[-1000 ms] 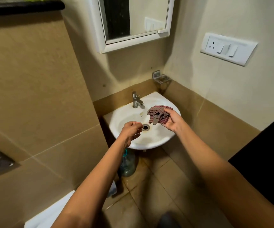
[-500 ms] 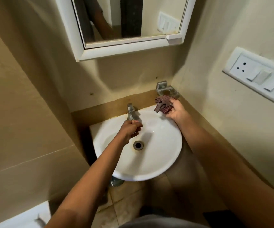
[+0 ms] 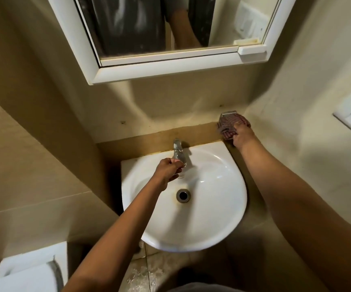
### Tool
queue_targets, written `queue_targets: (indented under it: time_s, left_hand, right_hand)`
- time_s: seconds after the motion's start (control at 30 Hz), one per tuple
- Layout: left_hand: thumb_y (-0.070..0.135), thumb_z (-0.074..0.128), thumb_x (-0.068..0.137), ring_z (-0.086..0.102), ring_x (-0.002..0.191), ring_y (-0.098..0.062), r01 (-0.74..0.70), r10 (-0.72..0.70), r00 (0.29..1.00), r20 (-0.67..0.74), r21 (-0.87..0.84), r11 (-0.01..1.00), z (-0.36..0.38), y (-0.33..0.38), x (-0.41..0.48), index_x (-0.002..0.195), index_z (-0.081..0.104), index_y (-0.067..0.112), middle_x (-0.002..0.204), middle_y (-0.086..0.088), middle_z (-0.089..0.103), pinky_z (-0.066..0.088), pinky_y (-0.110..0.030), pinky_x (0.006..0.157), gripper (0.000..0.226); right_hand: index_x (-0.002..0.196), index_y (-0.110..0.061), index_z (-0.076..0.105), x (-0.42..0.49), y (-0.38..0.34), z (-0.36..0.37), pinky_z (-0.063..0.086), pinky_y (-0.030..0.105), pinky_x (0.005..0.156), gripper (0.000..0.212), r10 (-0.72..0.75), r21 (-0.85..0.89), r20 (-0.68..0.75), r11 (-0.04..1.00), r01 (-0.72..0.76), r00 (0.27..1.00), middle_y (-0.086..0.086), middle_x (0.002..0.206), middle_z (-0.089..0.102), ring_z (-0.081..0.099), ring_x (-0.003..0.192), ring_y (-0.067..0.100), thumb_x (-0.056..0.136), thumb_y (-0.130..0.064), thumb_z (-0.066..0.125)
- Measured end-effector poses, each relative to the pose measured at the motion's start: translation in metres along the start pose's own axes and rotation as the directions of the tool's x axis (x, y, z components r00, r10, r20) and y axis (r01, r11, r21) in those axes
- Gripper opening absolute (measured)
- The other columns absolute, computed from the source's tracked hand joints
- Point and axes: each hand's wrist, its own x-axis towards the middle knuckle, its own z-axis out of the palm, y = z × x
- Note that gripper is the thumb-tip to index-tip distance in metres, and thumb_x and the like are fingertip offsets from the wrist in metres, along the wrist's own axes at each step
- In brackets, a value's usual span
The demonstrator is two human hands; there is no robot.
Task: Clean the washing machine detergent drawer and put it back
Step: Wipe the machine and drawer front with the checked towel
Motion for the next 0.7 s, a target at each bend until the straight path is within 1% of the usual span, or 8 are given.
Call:
queue_targets:
  time_s: [0.1, 0.17, 0.2, 0.27, 0.33, 0.43, 0.57, 0.7]
  left_hand:
    - [0.016, 0.061, 0.093, 0.062, 0.082, -0.011, 0.015, -0.015, 1.0, -0.01, -0.004, 1.0, -0.002, -0.002, 0.004, 0.097, 0.056, 0.013, 0.102, -0.007, 0.067, 0.05, -0.023, 0.07, 0.007]
    - [0.016, 0.06, 0.093, 0.061, 0.083, -0.012, 0.021, -0.021, 1.0, -0.011, -0.009, 1.0, -0.003, -0.003, 0.004, 0.095, 0.056, 0.013, 0.102, -0.007, 0.067, 0.05, -0.023, 0.071, 0.005]
    - [0.016, 0.06, 0.093, 0.061, 0.083, -0.012, 0.022, -0.022, 1.0, -0.01, -0.01, 1.0, -0.003, -0.003, 0.004, 0.094, 0.056, 0.013, 0.103, -0.008, 0.066, 0.05, -0.024, 0.072, 0.005]
    - [0.015, 0.06, 0.093, 0.061, 0.083, -0.012, 0.023, -0.023, 1.0, -0.008, -0.012, 1.0, -0.004, -0.004, 0.003, 0.092, 0.055, 0.014, 0.103, -0.008, 0.066, 0.05, -0.024, 0.073, 0.005]
    - [0.015, 0.06, 0.093, 0.061, 0.082, -0.012, 0.013, -0.014, 1.0, -0.01, -0.012, 1.0, -0.008, -0.007, 0.001, 0.088, 0.054, 0.016, 0.102, -0.008, 0.066, 0.05, -0.025, 0.075, 0.008]
    - [0.014, 0.06, 0.093, 0.06, 0.082, -0.012, -0.005, 0.005, 1.0, -0.023, -0.015, 1.0, -0.016, -0.009, -0.005, 0.084, 0.053, 0.018, 0.101, -0.007, 0.066, 0.049, -0.025, 0.077, 0.012]
    - [0.013, 0.058, 0.093, 0.06, 0.085, -0.014, -0.041, 0.041, 0.999, -0.021, -0.011, 0.999, -0.035, -0.013, -0.021, 0.08, 0.054, 0.019, 0.1, -0.007, 0.064, 0.049, -0.028, 0.082, 0.015]
    - [0.013, 0.06, 0.092, 0.06, 0.081, -0.011, -0.094, 0.095, 0.995, -0.019, 0.033, 0.995, -0.073, -0.019, -0.044, 0.08, 0.055, 0.019, 0.096, -0.003, 0.065, 0.049, -0.027, 0.08, 0.014]
  right_hand:
    - [0.134, 0.0, 0.046, 0.015, 0.008, -0.011, 0.054, 0.028, 0.083, 0.042, -0.095, -0.294, -0.017, 0.952, 0.086, 0.995, 0.009, 0.127, 0.056, 0.059, 0.112, 0.028, 0.093, -0.006, 0.055]
    - [0.127, 0.001, 0.047, 0.026, 0.015, -0.013, 0.056, 0.036, 0.087, 0.054, -0.267, -0.446, -0.217, 0.883, 0.147, 0.939, 0.014, 0.126, 0.059, 0.062, 0.106, 0.028, 0.08, -0.013, 0.071]
    - [0.126, 0.001, 0.044, 0.029, 0.017, -0.013, 0.054, 0.039, 0.09, 0.062, -0.343, -0.553, -0.288, 0.822, 0.137, 0.894, 0.017, 0.128, 0.056, 0.06, 0.108, 0.03, 0.076, -0.018, 0.074]
    - [0.13, 0.0, 0.037, 0.03, 0.02, -0.012, 0.051, 0.038, 0.091, 0.075, -0.449, -0.752, -0.318, 0.656, 0.067, 0.835, 0.022, 0.133, 0.045, 0.054, 0.113, 0.034, 0.074, -0.031, 0.076]
    - [0.132, 0.0, 0.032, 0.028, 0.026, -0.014, 0.047, 0.039, 0.091, 0.079, -0.458, -0.798, -0.319, 0.602, 0.026, 0.83, 0.024, 0.137, 0.037, 0.049, 0.117, 0.036, 0.078, -0.042, 0.072]
    - [0.136, -0.001, 0.03, 0.014, 0.036, -0.005, 0.038, 0.043, 0.101, 0.073, -0.47, -0.795, -0.339, 0.607, 0.02, 0.815, 0.026, 0.143, 0.031, 0.038, 0.126, 0.04, 0.087, -0.05, 0.055]
    - [0.142, 0.005, 0.022, -0.02, 0.061, 0.026, 0.034, 0.04, 0.1, 0.072, -0.567, -0.816, -0.205, 0.55, 0.181, 0.798, 0.028, 0.143, 0.027, 0.035, 0.126, 0.044, 0.092, -0.038, 0.05]
    - [0.141, 0.001, 0.022, -0.061, 0.1, 0.045, 0.036, 0.042, 0.099, 0.068, -0.525, -0.861, -0.019, 0.441, 0.252, 0.851, 0.026, 0.141, 0.027, 0.034, 0.126, 0.044, 0.091, -0.031, 0.055]
